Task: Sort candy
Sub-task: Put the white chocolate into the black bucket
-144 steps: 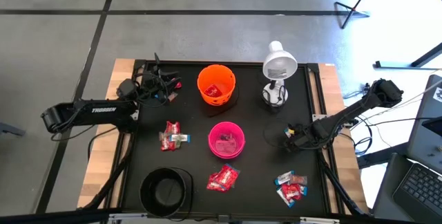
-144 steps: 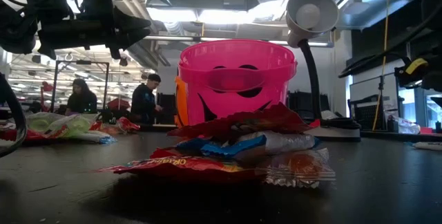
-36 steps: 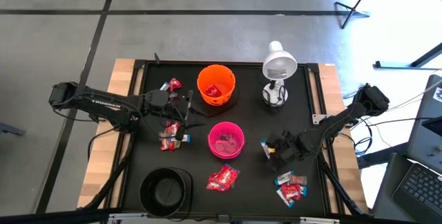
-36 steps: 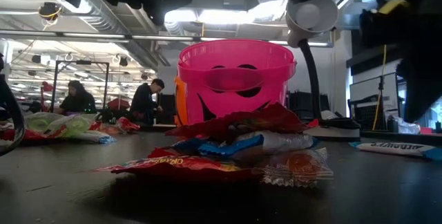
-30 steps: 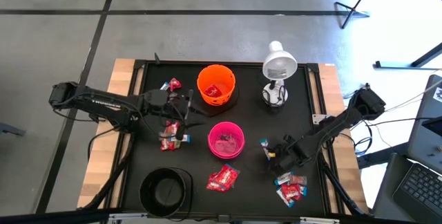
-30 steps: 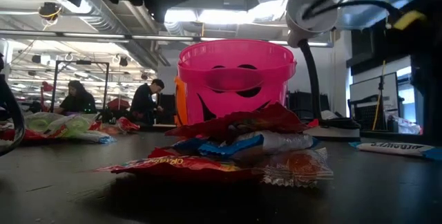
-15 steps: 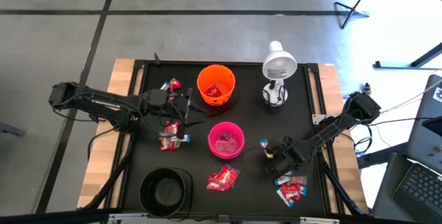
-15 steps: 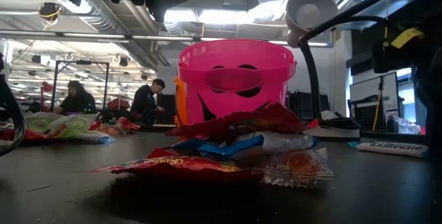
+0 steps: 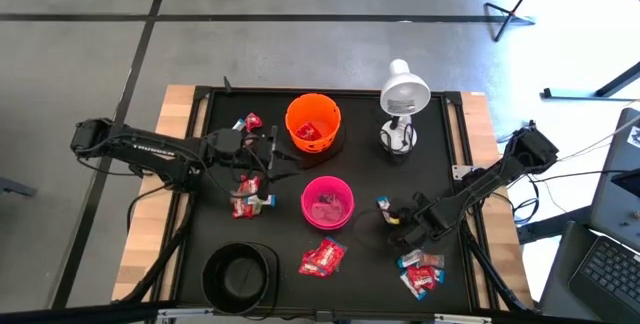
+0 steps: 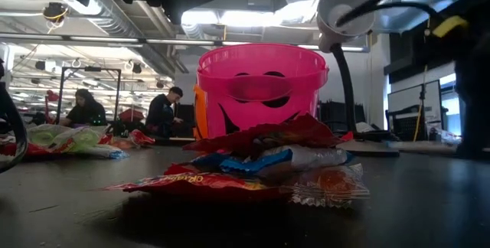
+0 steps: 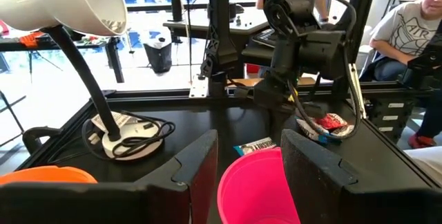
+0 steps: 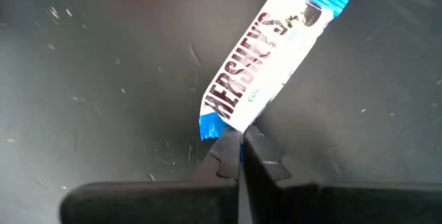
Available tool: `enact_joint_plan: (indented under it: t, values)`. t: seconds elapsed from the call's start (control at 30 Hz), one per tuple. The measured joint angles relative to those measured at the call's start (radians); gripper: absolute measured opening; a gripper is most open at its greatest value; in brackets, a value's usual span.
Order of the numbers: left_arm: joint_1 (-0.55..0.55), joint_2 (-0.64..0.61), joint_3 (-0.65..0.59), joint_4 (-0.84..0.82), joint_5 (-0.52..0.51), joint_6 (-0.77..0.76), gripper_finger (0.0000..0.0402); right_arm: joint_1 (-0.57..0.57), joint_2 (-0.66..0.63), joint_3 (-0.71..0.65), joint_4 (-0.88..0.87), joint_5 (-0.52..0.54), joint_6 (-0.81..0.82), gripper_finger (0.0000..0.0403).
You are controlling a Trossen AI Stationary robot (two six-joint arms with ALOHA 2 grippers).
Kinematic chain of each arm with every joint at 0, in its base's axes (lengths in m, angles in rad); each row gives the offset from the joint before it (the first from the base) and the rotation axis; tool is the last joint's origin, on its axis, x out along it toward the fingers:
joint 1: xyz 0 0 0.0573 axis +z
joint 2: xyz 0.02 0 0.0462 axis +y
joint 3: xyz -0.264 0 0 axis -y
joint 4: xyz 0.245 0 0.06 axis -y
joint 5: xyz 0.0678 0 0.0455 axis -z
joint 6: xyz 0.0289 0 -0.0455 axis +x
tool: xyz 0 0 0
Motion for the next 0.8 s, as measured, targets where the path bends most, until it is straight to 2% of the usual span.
enact_joint_plan:
  t: [0.3,0.4,0.5,0.67,0.8]
  values:
    - [-0.003,0.0,0.0,0.009,0.005,0.027,0.0151,0.0,-0.098,0.008,-0.007,0.076,-0.023,0.0001]
    - [-0.031,0.001,-0.001,0.095,0.016,0.0,0.0151,0.0,-0.123,0.042,-0.002,0.11,-0.059,0.0001]
    - [-0.08,0.004,0.0,0.17,0.019,0.097,0.0151,0.0,-0.133,0.103,0.014,0.148,-0.134,0.0]
    - [-0.155,0.02,0.0,0.191,-0.15,0.305,0.0151,0.0,-0.137,0.228,0.053,0.203,-0.277,0.0]
    - [-0.202,0.065,0.023,0.219,-0.172,0.388,0.0151,-0.001,-0.137,0.292,0.125,0.23,-0.399,0.0]
